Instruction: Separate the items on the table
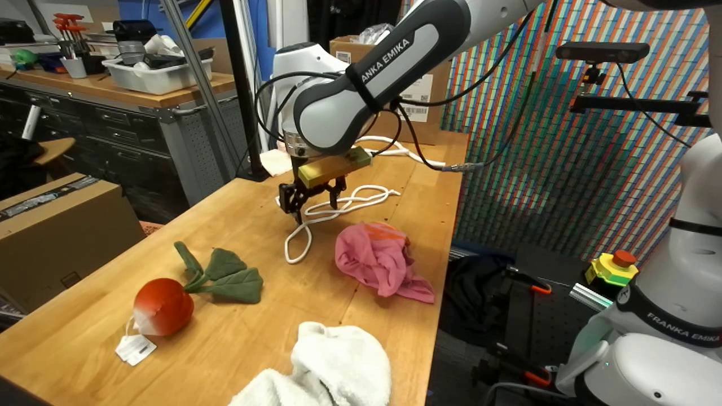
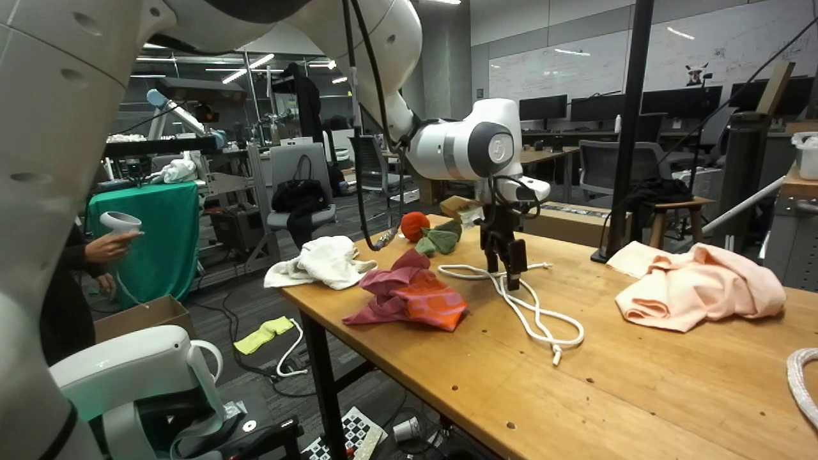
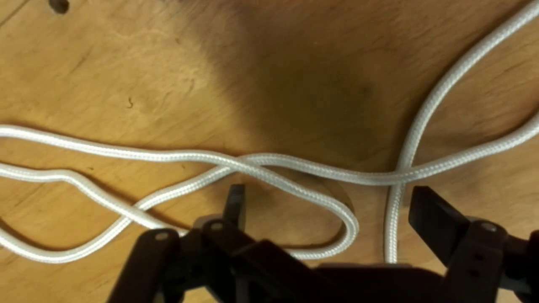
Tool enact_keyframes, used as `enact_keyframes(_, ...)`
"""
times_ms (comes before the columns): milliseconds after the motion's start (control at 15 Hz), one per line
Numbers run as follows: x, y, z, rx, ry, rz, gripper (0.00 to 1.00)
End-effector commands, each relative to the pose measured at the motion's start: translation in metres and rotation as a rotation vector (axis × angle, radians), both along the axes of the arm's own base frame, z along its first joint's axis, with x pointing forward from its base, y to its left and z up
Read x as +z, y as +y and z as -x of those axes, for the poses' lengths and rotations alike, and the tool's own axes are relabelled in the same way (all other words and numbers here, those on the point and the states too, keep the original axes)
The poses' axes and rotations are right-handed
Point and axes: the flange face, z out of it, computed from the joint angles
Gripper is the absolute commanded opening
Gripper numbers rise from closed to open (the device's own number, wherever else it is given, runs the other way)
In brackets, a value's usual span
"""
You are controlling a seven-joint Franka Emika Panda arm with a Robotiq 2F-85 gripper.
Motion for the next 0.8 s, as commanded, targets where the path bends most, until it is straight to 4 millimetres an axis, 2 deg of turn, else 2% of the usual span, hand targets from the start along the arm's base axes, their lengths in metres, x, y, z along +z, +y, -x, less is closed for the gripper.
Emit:
enact_keyframes(0, 0.039, 0.014, 0.002, 0.041, -0.085, -0.028, 1.0)
enact_keyframes(200, 0.073, 0.033, 0.002, 0.07, -0.146, -0.049, 1.0)
enact_keyframes(400, 0.115, 0.045, 0.017, 0.096, -0.127, -0.047, 1.0)
enact_keyframes(533, 0.145, 0.052, 0.037, 0.117, -0.074, -0.037, 1.0)
enact_keyframes(733, 0.191, 0.061, 0.083, 0.209, 0.06, -0.031, 1.0)
